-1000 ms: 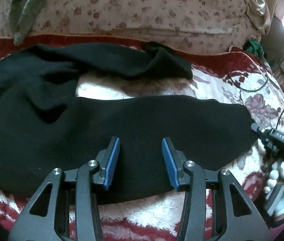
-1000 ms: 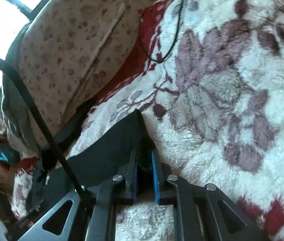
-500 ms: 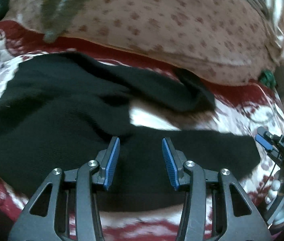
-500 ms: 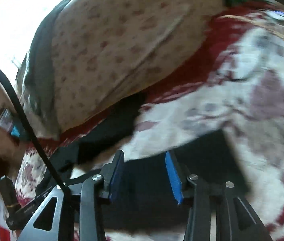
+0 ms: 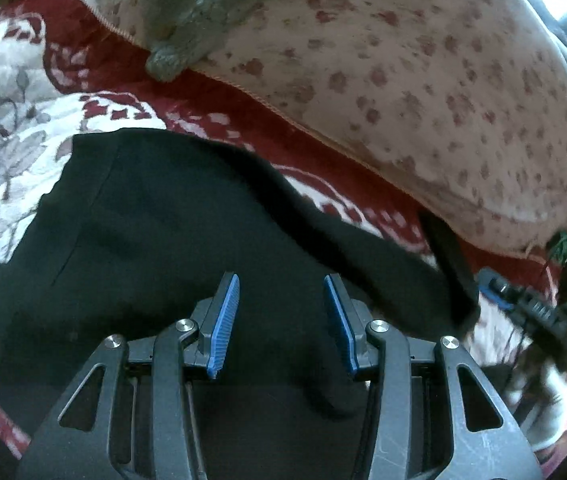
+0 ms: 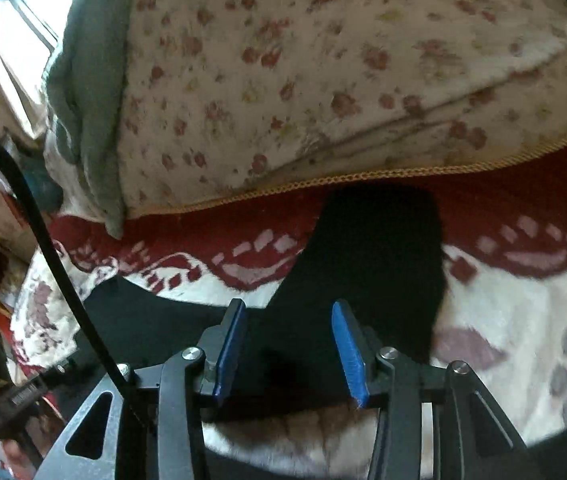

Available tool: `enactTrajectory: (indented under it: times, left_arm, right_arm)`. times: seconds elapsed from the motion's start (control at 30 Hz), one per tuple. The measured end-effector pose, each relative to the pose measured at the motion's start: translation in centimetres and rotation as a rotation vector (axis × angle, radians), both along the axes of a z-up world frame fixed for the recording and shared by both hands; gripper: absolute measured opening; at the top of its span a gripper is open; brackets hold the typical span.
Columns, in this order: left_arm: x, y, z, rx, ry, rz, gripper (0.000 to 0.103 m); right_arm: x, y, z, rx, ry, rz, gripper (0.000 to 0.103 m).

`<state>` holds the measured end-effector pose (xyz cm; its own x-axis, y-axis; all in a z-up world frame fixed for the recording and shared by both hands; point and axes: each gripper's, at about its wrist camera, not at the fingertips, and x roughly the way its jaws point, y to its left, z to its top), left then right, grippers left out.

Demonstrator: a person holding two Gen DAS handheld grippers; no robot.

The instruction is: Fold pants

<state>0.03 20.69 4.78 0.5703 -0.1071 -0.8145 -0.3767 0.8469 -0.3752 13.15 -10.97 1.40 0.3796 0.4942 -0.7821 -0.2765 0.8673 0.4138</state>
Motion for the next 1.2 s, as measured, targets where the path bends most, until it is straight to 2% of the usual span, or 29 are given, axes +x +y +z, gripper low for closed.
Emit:
enactTrajectory:
  times: [0.1,0.17,0.23,0.47,0.63,0.73,0.83,0.87,0.9,0.97,1.0,1.03,1.1,1.2]
  left_arm:
    - [1.9,0.8,-0.4,-0.036,0.014,0.016,0.043]
    - [3.4,1.1,-0.8,-0.065,0.035,0.015,0.043]
    - [4.6,1.3,-1.2,-0.083,0.050,0.027,0.043]
    - [8.0,0.9,-2.5,-0.097,0.098,0.051,0.043]
    - [9.6,0.4,-4.0,-0.080,0.146,0.049,0.043]
    - [10.0,0.2,-4.3,-0.042,0.137,0.037,0.043]
    - [10.6,0.0,-4.7,-0.019,0.141,0.035,0.045]
    - [10.8,-0.1,-4.8,-0.015,0.141,0.032,0.047]
    - [11.0,-0.2,-4.8,-0.010,0.134,0.029,0.047]
    - [11.3,-0.5,-4.9,0.017,0.125,0.025,0.045]
    - [11.4,-0.6,-4.9,0.032,0.123,0.027,0.029]
    - [11.4,-0.6,-5.0,0.057,0.127,0.034,0.020]
    - [11.2,0.0,-5.1,0.045,0.121,0.044,0.012]
    - [10.2,0.9,-4.6,-0.010,0.093,0.059,0.008]
  right_arm:
    - [1.6,1.0,-0.8,-0.023,0.015,0.014,0.043]
    - [2.5,1.2,-1.0,-0.030,0.013,0.007,0.050]
    - [3.3,1.3,-1.1,-0.038,0.016,0.007,0.051]
    - [6.5,3.2,-2.0,-0.133,0.032,0.032,0.053]
    - [8.7,5.4,-5.2,-0.298,0.086,0.130,0.054]
    - [9.0,5.6,-5.3,-0.323,0.041,0.172,0.052]
    - [9.6,4.9,-5.3,-0.309,0.007,0.179,0.030]
    - [10.0,4.4,-5.5,-0.287,0.007,0.175,0.028]
    - [10.2,3.7,-5.5,-0.250,0.013,0.168,0.025]
    - [10.6,2.2,-5.3,-0.169,0.034,0.136,0.012]
    - [10.7,1.4,-5.2,-0.119,0.045,0.123,0.010]
    - [10.7,0.6,-4.9,-0.076,0.050,0.108,0.007]
    - [10.3,-0.7,-4.4,-0.036,0.043,0.086,0.006]
    - [9.1,-2.9,-3.0,0.047,0.020,0.055,0.005]
